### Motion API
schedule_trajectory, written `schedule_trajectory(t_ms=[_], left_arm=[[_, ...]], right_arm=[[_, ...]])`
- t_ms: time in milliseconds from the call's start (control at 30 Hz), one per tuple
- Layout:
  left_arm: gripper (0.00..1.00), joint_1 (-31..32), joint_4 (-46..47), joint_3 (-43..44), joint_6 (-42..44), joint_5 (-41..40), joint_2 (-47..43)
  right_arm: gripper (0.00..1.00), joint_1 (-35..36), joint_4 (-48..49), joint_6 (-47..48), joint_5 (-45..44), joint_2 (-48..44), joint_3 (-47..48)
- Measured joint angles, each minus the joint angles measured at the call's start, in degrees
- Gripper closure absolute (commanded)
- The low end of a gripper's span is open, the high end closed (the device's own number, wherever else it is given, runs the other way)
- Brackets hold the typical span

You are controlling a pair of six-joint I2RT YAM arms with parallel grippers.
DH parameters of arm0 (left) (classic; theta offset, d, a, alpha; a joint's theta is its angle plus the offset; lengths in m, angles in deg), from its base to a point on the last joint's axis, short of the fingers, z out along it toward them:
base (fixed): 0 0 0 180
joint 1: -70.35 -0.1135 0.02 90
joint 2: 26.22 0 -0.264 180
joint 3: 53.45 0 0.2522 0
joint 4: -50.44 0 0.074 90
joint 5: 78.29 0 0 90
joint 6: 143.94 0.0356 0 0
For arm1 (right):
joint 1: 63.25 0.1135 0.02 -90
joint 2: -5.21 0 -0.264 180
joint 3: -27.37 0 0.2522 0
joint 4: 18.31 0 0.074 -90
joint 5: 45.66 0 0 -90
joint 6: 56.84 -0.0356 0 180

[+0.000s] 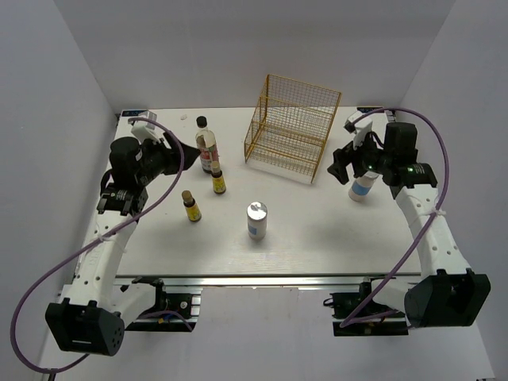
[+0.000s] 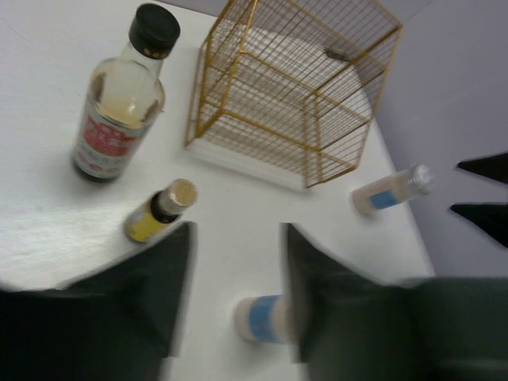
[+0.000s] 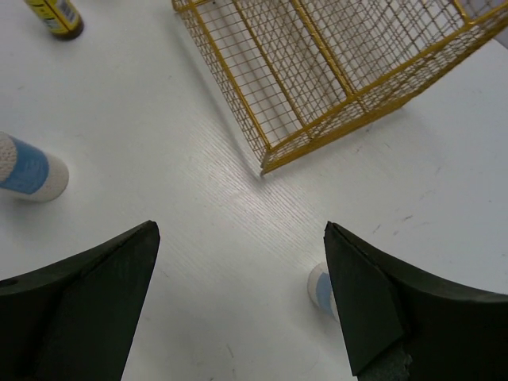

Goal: Organize the condiment bottles

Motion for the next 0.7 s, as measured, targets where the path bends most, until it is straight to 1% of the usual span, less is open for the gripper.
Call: schedule_trajectory(t_ms=[33,100,133,200,267,333,400,433,567,700], left_arm=[[0.17,0.0,-0.1,0.5,0.5,-0.1,0.8],[0.12,0.0,-0.6,1.6,0.7,-0.3,2.7],[0.08,0.0,-1.2,2.3,0.9,-0.5,3.9],[0.08,0.0,-1.8,3.2,1.6,-1.7,5.8],[0.08,0.2,-2.4,4.5,2.5,-3.6,7.8],[0.08,0.4,-2.7,6.4,3.7,-5.6,10.1],[0.08,0.5,-3.0,8.6,4.7,-7.4,12.3],[0.09,0.5,-3.0,9.4,5.0,-8.2,13.2],[0.10,0.5,-4.6,9.7,6.0,-10.8,13.4],[0.09,0.5,-6.8,6.5,6.4,-13.2,8.8]], right_arm=[[0.12,0.6,0.0,-0.2,0.9,0.8,0.4],[0.22,2.4,0.1,-0.5,1.0,1.9,0.7],[0.35,4.7,0.4,-0.7,0.3,2.3,0.9],[0.46,9.7,1.0,-1.6,-0.6,3.1,1.3],[0.47,14.1,1.9,-3.5,-1.0,4.4,2.5],[0.37,16.5,2.6,-5.8,-1.2,6.6,5.0],[0.26,17.4,4.2,-8.5,-1.6,9.1,7.9],[0.22,17.9,5.0,-9.5,-1.9,10.5,9.5],[0.20,19.9,8.3,-13.6,-1.9,17.6,17.2],[0.16,23.5,13.4,-17.2,-1.4,26.7,25.4]])
